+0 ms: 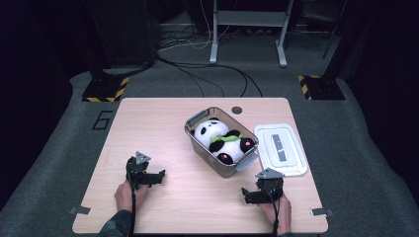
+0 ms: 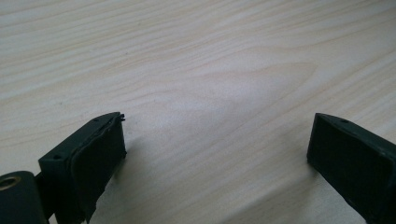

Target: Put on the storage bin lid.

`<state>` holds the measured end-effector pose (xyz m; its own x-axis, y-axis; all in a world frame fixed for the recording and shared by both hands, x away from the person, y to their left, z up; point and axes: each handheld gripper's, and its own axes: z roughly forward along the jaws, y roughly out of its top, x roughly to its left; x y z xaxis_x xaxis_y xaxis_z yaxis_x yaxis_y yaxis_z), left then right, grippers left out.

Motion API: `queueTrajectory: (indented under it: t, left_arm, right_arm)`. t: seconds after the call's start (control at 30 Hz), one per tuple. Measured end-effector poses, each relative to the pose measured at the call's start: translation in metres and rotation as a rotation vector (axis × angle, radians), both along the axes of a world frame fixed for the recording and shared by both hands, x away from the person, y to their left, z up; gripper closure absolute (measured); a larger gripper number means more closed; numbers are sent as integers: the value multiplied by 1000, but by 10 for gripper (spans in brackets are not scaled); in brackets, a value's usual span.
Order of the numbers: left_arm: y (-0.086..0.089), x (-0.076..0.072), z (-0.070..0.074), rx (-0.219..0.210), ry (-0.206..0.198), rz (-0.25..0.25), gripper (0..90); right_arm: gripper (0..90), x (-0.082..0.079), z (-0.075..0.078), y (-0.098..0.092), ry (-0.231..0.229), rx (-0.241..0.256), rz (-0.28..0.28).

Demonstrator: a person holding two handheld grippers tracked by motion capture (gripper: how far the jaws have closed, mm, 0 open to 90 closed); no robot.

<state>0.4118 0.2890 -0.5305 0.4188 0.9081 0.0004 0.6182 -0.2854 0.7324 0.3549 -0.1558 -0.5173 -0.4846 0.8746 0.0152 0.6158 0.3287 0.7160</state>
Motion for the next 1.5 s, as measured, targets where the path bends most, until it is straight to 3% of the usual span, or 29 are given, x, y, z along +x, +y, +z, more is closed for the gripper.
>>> queueTrajectory:
  t: [0.23, 0.47, 0.63, 0.7, 0.93, 1.13, 1.3, 1.33, 1.37, 1.5]
  left_arm:
    - [0, 1, 0, -1, 4, -11, 40]
    - [0, 1, 0, -2, 6, -10, 40]
    - [0, 1, 0, -1, 4, -11, 40]
    - [0, 1, 0, -1, 5, -11, 40]
    - [0, 1, 0, 1, 7, -12, 40]
    - [0, 2, 0, 1, 8, -12, 40]
    - [0, 1, 0, 1, 8, -11, 40]
    - [0, 2, 1, 4, 9, -14, 40]
    - [0, 2, 1, 4, 9, -14, 40]
    - [1, 2, 1, 13, 14, -22, 40]
  right_arm:
    - [10, 8, 12, -23, -7, 26, -40]
    - [20, 18, 21, -36, -26, 10, -55]
    - [5, 31, 27, -46, -25, 6, -83]
    - [0, 43, 29, -53, -15, -20, -104]
    - [0, 64, 31, -64, -12, -12, -129]
    - [0, 90, 30, -80, 21, -2, -160]
    - [7, 103, 28, -83, 35, -5, -194]
    - [42, 108, 27, -84, 45, -3, -207]
    - [189, 113, 26, -85, 40, 3, -217]
    - [298, 122, 23, -87, 50, 14, -244]
